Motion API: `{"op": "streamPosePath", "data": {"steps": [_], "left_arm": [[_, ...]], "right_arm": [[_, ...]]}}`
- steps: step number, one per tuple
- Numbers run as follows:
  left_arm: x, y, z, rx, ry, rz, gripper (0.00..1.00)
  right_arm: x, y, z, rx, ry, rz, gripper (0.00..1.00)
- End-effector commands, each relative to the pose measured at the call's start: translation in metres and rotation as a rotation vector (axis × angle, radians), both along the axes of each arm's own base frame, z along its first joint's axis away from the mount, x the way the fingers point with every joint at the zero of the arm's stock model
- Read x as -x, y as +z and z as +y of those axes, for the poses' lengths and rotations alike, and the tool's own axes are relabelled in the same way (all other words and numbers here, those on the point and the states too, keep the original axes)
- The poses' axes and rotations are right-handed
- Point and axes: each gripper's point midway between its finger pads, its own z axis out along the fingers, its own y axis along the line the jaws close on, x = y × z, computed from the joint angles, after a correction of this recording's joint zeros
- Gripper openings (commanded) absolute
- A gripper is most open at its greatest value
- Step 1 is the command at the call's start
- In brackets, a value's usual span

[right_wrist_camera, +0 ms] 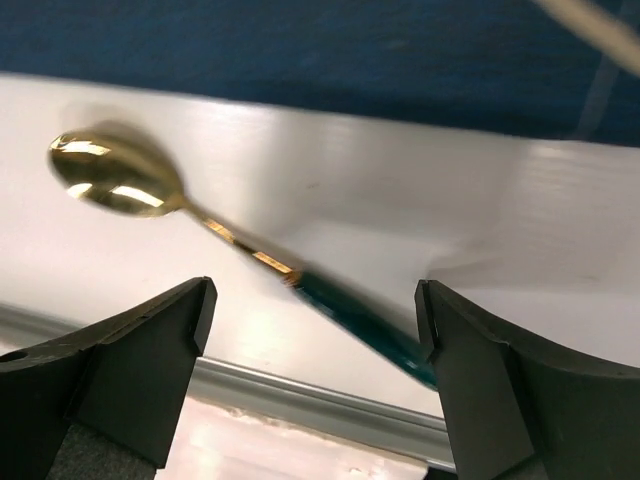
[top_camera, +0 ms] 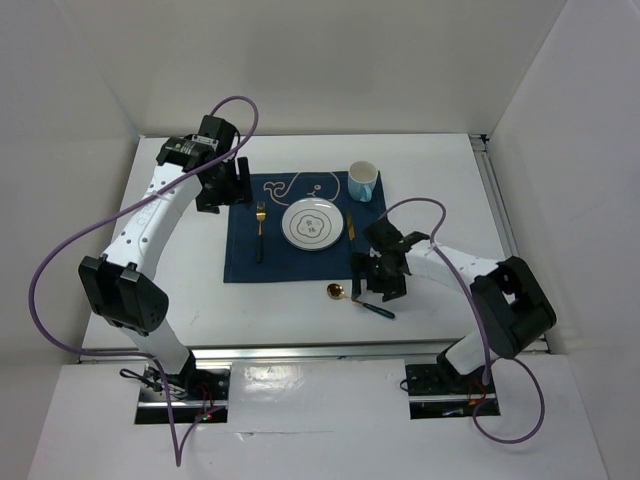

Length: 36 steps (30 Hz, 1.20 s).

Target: Set the dinner table for one person

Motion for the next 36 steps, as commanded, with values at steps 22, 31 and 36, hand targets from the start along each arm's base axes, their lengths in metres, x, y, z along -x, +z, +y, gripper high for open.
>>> {"op": "streamPosePath", "data": {"steps": [22,31,36], "left_arm": [[0.0,0.008,-0.004,0.038,-0.007,-0.029,0.84],[0.0,0.008,-0.004,0.038,-0.007,-0.029,0.84],[-0.003,0.009,-0.005,0.045,0.0,-0.039,0.84]], "right_arm": [[0.054,-0.024,0.046,0.107,0.28,0.041,0.05],[0.02,0.046,0.045,0.145,0.277,-0.175,0.0],[-0.04,0.067,0.022,0.136,0.079,-0.225,0.0]]}}
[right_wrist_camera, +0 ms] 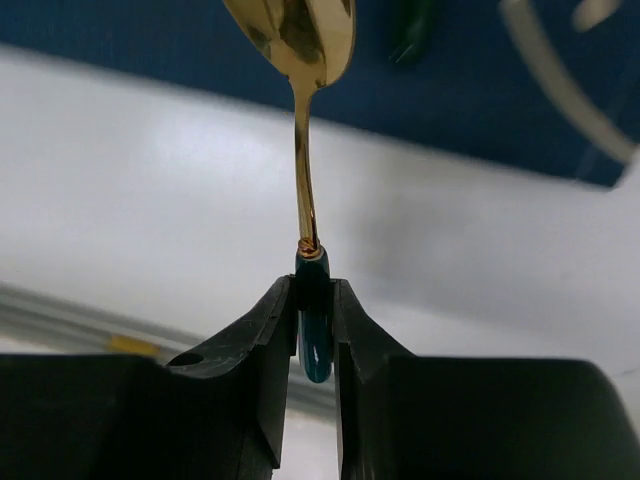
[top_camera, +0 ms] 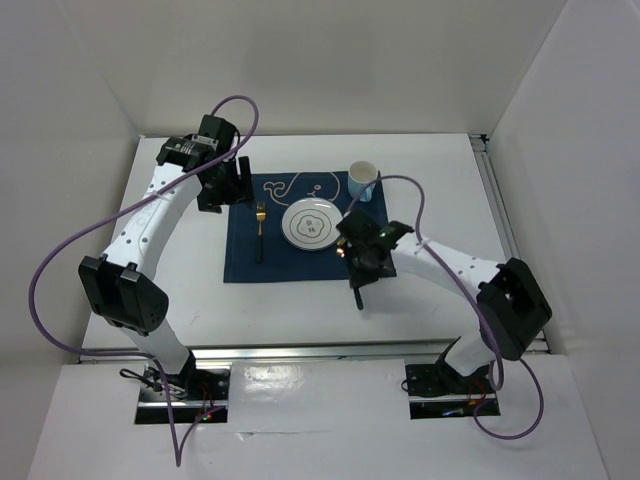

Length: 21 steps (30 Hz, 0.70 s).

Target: Set the dinner table for one person

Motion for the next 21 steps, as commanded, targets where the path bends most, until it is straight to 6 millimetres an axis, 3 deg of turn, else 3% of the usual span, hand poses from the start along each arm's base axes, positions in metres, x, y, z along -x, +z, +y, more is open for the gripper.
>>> {"op": "streamPosePath", "data": {"steps": [1,5,6,12,16,21], "left_arm": [[-0.002,0.008,-0.001,0.022,0.011,-0.036,0.84],[0.0,0.008,0.0,0.022,0.011,-0.036,0.84],[0.0,0.008,0.002,0.014,0.016,-0.038,0.84],[0.002,0.009,0.003,0.009,0.008,-0.038,0.85],[0.002,0.009,0.003,0.009,0.008,-0.038,0.85],[0.005,0.008,0.003,0.009,0.008,-0.037,0.85]], "right_arm": [[-0.048,0.021,-0.024,0.003,-0.125,-0.084,0.0],[-0.099,0.015,-0.045,-0.02,-0.22,-0.1,0.0],[-0.114,0.021,-0.043,-0.037,-0.226,-0.133,0.0],[-0.164,0.011,-0.055,-0.027,-0.228,-0.149,0.0],[-0.169,-0.011,-0.055,-0.016,-0.219,-0.095,0.0],[-0.176,-0.025,-0.056,-0.042,-0.229,-0.083,0.0]]}}
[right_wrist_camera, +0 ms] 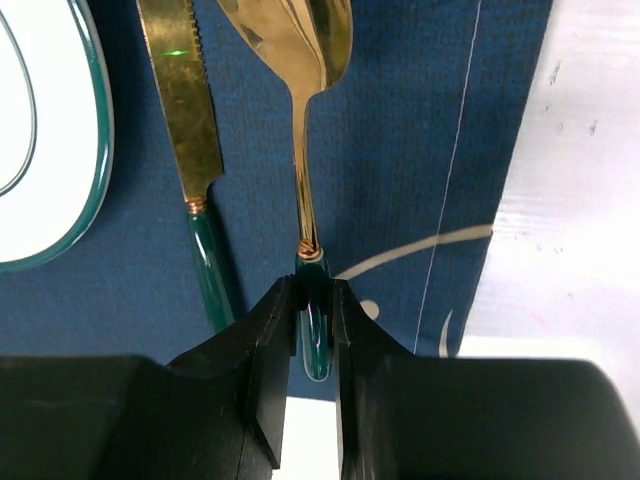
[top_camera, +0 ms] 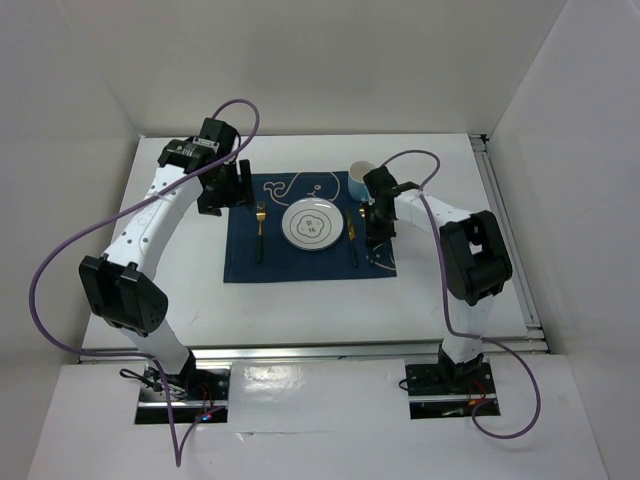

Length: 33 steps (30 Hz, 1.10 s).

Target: Set the dinner table for one person

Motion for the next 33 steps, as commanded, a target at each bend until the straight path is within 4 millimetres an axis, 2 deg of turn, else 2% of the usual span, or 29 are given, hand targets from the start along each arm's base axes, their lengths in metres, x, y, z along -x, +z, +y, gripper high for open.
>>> {"op": "streamPosePath", "data": {"steps": [1,3,4,6,7,8,11,15,18,19,20,21,22,24,25,26,29,31,33], "left_arm": [[0.003,0.016,0.003,0.013,0.007,-0.05,0.85],[0.003,0.016,0.003,0.013,0.007,-0.05,0.85],[0.003,0.016,0.003,0.013,0.007,-0.05,0.85],[0.003,0.016,0.003,0.013,0.007,-0.05,0.85],[0.003,0.016,0.003,0.013,0.007,-0.05,0.85],[0.004,0.019,0.003,0.015,0.007,-0.058,0.85],[0.004,0.019,0.003,0.015,0.007,-0.059,0.85],[0.004,0.019,0.003,0.015,0.007,-0.059,0.85],[0.004,0.019,0.003,0.015,0.007,-0.059,0.85],[0.004,0.019,0.003,0.015,0.007,-0.059,0.85],[0.004,0.019,0.003,0.015,0.007,-0.059,0.85],[0.004,0.019,0.003,0.015,0.007,-0.059,0.85],[0.003,0.019,0.005,0.008,0.012,-0.061,0.85],[0.002,0.022,0.004,0.01,0.012,-0.07,0.85],[0.002,0.022,0.004,0.01,0.012,-0.07,0.85],[0.001,0.027,0.003,0.02,0.0,-0.093,0.85],[-0.001,0.033,0.0,0.037,-0.006,-0.118,0.85],[-0.003,0.038,0.0,0.036,-0.014,-0.132,0.85],[-0.004,0.041,0.0,0.038,-0.014,-0.141,0.85]], "right_arm": [[-0.022,0.007,0.005,-0.039,0.006,-0.064,0.06],[-0.022,0.003,0.007,-0.051,0.002,-0.056,0.22],[-0.022,0.001,0.007,-0.051,0.002,-0.056,0.36],[-0.022,0.001,0.008,-0.055,-0.007,-0.054,0.43],[-0.025,0.007,0.009,-0.063,-0.007,-0.076,0.49],[-0.025,0.007,0.009,-0.064,-0.007,-0.076,0.52],[-0.023,0.016,0.01,-0.076,-0.003,-0.086,0.52],[-0.024,0.045,0.008,-0.088,-0.025,-0.131,0.53],[-0.027,0.076,-0.002,-0.082,-0.06,-0.201,0.71],[-0.026,0.091,-0.011,-0.079,-0.081,-0.228,0.78],[-0.027,0.101,-0.019,-0.075,-0.111,-0.247,0.91],[-0.03,0.11,-0.029,-0.064,-0.158,-0.277,0.99],[-0.031,0.126,-0.047,-0.06,-0.215,-0.313,0.99],[-0.026,0.134,-0.072,-0.04,-0.333,-0.325,0.99],[-0.024,0.142,-0.099,-0.002,-0.423,-0.354,1.0],[-0.021,0.145,-0.113,0.015,-0.48,-0.355,1.0],[-0.008,0.142,-0.154,0.056,-0.624,-0.35,1.0],[-0.001,0.134,-0.17,0.062,-0.664,-0.326,1.0],[0.005,0.128,-0.177,0.062,-0.682,-0.31,1.0]]}}
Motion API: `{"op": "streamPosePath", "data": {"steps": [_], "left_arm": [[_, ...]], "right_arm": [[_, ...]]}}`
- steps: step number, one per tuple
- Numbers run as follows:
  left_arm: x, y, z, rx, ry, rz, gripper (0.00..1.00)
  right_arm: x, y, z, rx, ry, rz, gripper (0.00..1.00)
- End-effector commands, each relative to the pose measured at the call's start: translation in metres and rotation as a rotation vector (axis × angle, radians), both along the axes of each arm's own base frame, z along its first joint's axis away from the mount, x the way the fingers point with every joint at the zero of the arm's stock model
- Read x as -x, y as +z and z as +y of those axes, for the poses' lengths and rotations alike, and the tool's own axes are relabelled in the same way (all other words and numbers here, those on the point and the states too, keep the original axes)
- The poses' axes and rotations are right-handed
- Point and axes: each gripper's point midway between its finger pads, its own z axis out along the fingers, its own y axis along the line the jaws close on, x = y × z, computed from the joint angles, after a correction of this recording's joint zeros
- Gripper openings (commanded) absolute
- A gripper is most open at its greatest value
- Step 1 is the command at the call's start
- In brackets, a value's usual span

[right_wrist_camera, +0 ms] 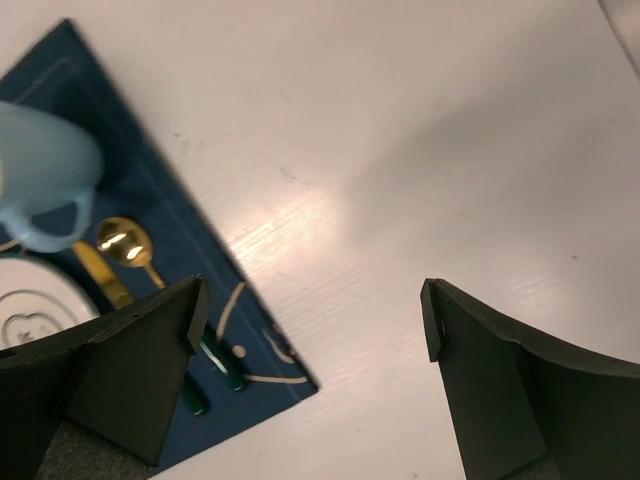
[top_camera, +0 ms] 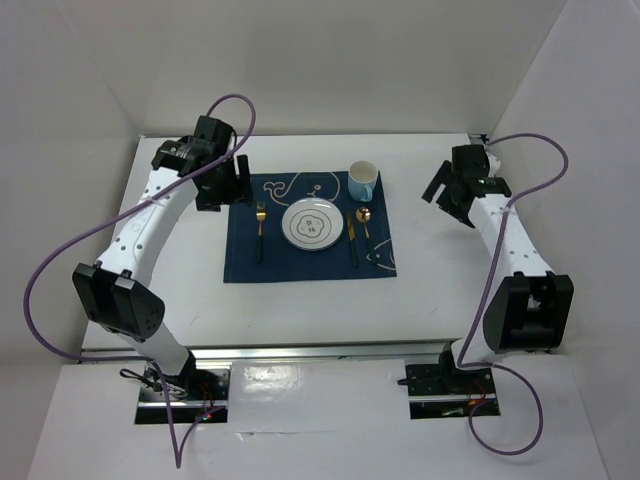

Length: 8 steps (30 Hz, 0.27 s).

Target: Set the dinner table for one person

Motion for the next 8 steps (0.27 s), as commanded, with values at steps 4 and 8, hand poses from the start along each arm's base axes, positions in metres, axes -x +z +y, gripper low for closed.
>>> {"op": "streamPosePath", "data": {"steps": [4,8], "left_arm": [[-0.003,0.026,0.002,0.005,-0.022,-0.088,0.85],[-0.005,0.029,0.004,0.0,-0.017,-0.099,0.87]], "right_arm": [[0.029,-0.025,-0.013,-0.016,-0.031,0.075,1.0],[0.03,-0.03,-0.014,-0.074,-0.032,0.063,1.0]]}}
